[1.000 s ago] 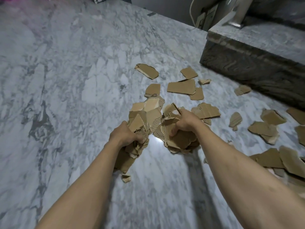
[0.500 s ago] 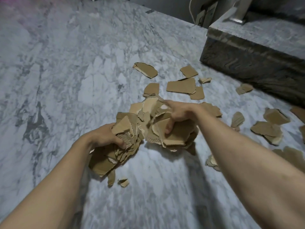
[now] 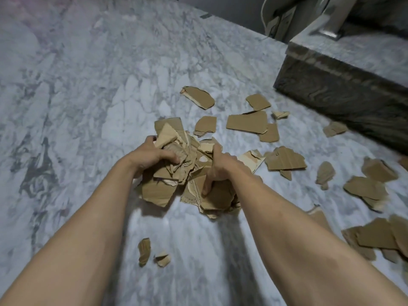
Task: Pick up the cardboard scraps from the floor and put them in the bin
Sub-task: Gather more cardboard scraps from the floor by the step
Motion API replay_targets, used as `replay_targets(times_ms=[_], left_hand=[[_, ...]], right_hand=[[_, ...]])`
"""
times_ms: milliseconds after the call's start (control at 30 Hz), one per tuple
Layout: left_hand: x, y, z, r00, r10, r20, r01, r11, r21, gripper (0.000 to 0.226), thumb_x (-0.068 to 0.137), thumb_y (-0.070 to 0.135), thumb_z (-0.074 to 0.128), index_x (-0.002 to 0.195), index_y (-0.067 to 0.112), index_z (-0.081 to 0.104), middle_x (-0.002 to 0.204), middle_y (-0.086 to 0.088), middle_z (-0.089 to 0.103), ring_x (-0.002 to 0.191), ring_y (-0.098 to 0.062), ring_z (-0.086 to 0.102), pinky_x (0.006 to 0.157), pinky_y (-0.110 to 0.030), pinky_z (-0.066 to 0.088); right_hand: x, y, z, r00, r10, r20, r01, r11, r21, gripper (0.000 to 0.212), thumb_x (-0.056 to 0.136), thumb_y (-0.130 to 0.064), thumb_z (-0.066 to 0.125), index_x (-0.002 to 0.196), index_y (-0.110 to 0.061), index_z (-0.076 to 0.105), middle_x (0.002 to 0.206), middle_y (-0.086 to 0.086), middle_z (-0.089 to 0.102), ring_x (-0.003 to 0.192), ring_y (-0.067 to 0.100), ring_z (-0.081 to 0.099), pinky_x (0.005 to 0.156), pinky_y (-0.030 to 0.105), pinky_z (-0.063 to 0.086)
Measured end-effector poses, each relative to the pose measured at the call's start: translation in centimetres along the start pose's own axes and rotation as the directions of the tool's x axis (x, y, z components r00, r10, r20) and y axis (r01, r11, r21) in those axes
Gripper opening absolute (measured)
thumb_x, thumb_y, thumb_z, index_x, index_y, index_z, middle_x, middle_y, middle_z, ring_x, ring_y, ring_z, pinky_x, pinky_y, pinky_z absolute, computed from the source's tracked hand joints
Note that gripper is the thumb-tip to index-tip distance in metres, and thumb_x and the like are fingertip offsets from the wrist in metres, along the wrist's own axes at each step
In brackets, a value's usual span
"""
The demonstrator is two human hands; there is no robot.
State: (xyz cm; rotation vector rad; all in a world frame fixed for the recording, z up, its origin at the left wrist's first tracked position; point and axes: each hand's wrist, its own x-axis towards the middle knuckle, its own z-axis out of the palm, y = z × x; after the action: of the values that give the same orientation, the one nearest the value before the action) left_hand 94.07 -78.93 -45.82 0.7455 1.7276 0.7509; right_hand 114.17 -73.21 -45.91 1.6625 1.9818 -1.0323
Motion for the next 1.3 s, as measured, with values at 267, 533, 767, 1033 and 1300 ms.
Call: replay_targets(times_ms=[267,533,767,1033,1300], left_hand=[[0.8,2.2,2.7,0.985,-0.024,0.173,0.039,0.996,-0.086,0.039,0.057,0.013,0.085,0.094,0.006,0.073,0.084,-0.014,0.076,0.064,-0.02,0.073,0.058,-0.026,0.058],[4.1,3.2,6.4,0.996,-0.035,0.079,-0.015,0.827,0.561,0.075,0.041,0.046,0.09,0.102,0.007,0.068,0.114,-0.011,0.066,0.1,-0.03,0.065,0.089,-0.04,0.058],[5.2,2.7,9.2,0.999,0.04,0.032,-0.051,0.674,0.737,0.074,0.045,0.047,0.093,0.1,0.007,0.064,0.116,-0.008,0.058,0.105,-0.029,0.058,0.085,-0.04,0.057],[3.6,1.1,9.6,0.993,0.122,0.009,-0.098,0.747,0.658,0.075,0.04,0.051,0.081,0.105,0.021,0.058,0.104,-0.005,0.064,0.103,-0.03,0.053,0.082,-0.038,0.046],[-0.1,-1.1,8.9,0.99,0.103,-0.098,-0.061,0.93,0.363,0.068,0.052,0.034,0.091,0.109,0.018,0.059,0.103,-0.001,0.069,0.096,-0.026,0.065,0.089,-0.045,0.055]], right_hand=[[-2.3,7.9,-0.3,0.997,-0.032,-0.063,0.056,0.904,0.423,0.081,0.053,-0.022,0.099,0.119,-0.019,0.051,0.111,0.006,0.066,0.095,0.025,0.064,0.078,0.041,0.059],[-2.4,11.4,-6.3,0.999,0.024,-0.026,-0.02,0.99,0.142,0.127,0.06,-0.027,0.096,0.158,-0.03,0.016,0.152,0.008,0.042,0.124,0.032,0.05,0.083,0.035,0.048],[1.0,9.1,-5.3,0.988,0.131,0.083,-0.129,0.991,-0.03,0.154,0.031,-0.041,0.101,0.154,-0.043,0.008,0.156,0.01,0.037,0.13,0.042,0.047,0.098,0.053,0.051],[1.0,8.8,-3.9,0.989,0.131,-0.072,-0.136,0.988,-0.068,0.127,0.042,-0.03,0.1,0.142,-0.032,0.023,0.152,0.011,0.018,0.138,0.045,0.026,0.096,0.06,0.048],[-2.2,10.5,-2.2,0.977,0.053,-0.207,-0.034,0.995,0.09,0.093,0.048,-0.035,0.098,0.119,-0.023,0.039,0.111,0.003,0.055,0.107,0.034,0.056,0.086,0.047,0.053]])
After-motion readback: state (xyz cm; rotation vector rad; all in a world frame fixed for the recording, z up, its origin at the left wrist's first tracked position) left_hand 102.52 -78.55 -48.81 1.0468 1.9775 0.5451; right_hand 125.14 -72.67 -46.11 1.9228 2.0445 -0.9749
